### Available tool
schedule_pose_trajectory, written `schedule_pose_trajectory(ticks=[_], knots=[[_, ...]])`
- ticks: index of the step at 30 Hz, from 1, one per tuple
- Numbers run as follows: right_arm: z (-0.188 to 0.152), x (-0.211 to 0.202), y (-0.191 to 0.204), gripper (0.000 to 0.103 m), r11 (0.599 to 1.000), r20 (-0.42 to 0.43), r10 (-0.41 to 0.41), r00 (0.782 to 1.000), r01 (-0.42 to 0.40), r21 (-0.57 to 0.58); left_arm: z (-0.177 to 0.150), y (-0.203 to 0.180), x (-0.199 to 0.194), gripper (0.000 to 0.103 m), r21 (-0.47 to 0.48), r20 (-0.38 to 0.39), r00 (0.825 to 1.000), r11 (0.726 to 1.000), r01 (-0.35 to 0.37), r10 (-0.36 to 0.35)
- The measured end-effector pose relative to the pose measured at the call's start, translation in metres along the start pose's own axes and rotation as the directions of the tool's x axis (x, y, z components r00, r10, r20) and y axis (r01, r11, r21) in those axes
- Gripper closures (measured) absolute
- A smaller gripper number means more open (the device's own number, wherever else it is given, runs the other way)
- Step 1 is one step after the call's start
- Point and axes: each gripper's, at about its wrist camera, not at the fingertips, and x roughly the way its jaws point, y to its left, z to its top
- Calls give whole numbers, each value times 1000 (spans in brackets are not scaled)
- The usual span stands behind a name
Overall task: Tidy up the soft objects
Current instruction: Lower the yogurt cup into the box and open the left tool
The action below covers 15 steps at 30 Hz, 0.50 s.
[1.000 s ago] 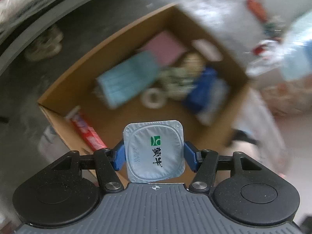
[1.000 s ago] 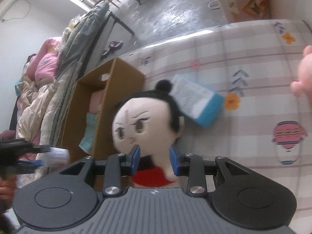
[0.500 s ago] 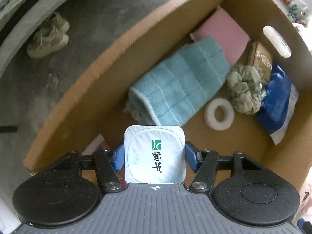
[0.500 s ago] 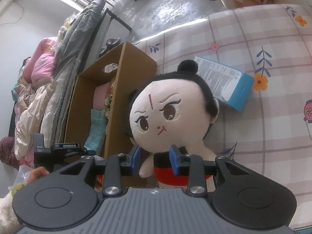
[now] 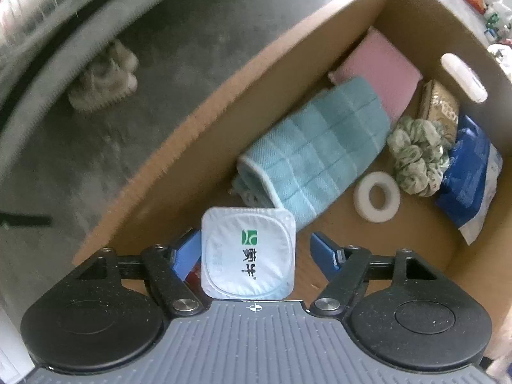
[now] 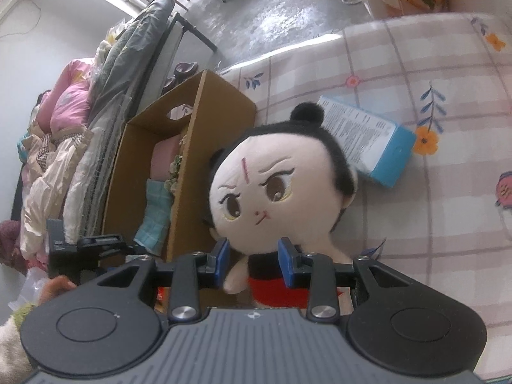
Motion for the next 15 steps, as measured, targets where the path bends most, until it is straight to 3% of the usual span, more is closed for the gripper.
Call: schedule_pose_trajectory(ticks=[4,9,12,15], knots=[[10,-8,-7,66,999,15,-33,999,34,-42,-5,-12,-24,28,24,93,995,999,-48,46],[28,-19,-24,58,996,71,-59,996,64,-69,-21,-41,-70,27,37,229,972,997,-64,54],[38,-22,-39,58,995,91,-82,992,87,-48,-30,-76,-94,27,76,272,962,997,9,-30],[46,-21,-49,58,984,110,-145,983,155,-84,-39,-128,-109,27,173,240,954,975,143,-182]])
